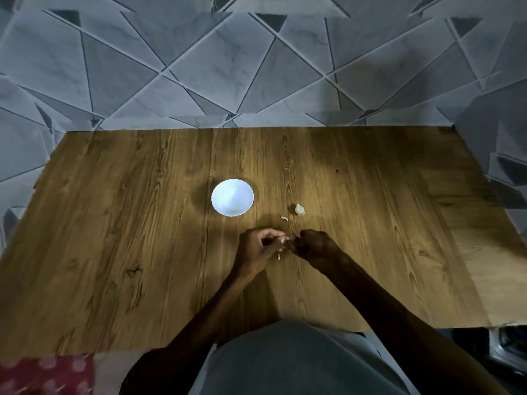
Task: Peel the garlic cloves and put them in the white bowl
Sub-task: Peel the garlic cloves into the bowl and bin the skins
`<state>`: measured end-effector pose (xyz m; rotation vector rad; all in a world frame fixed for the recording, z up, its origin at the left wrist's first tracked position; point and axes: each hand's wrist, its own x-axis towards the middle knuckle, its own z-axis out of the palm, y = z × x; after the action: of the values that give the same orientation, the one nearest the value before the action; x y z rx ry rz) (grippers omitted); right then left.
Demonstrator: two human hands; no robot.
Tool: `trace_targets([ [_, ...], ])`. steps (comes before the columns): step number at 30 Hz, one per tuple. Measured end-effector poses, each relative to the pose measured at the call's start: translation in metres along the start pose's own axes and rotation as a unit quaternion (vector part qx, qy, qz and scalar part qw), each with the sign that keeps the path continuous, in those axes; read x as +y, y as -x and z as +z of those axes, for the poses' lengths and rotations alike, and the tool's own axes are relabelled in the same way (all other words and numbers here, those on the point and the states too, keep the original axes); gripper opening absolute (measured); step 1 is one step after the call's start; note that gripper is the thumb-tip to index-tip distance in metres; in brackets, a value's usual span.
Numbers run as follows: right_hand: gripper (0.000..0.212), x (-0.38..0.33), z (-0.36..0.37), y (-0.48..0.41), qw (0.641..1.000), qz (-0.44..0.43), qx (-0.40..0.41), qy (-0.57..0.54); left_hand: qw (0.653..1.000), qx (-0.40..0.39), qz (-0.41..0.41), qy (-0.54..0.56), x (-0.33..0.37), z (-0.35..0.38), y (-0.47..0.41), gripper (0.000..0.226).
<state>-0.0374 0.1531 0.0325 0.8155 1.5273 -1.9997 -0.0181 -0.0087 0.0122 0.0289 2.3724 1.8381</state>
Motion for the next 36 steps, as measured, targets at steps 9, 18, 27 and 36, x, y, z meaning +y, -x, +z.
trace_targets([
  [9, 0.026, 0.004, -0.003, -0.001, 0.998, 0.005, -0.043, -0.038, 0.953, -0.052, -0.174, 0.242, -0.003, -0.01, 0.001, 0.021],
  [18, 0.019, 0.008, -0.003, 0.007, 0.985, -0.155, -0.031, 0.075, 0.927, -0.01, -0.232, 0.295, -0.002, -0.01, -0.001, 0.021],
  [27, 0.024, 0.01, 0.004, 0.005, 0.976, -0.197, 0.028, 0.092, 0.977, 0.08, -0.142, 0.135, -0.001, 0.003, -0.003, 0.021],
  [36, 0.018, 0.004, 0.004, -0.005, 0.991, 0.081, -0.055, -0.093, 0.979, 0.017, -0.146, 0.138, 0.006, -0.004, -0.008, 0.02],
])
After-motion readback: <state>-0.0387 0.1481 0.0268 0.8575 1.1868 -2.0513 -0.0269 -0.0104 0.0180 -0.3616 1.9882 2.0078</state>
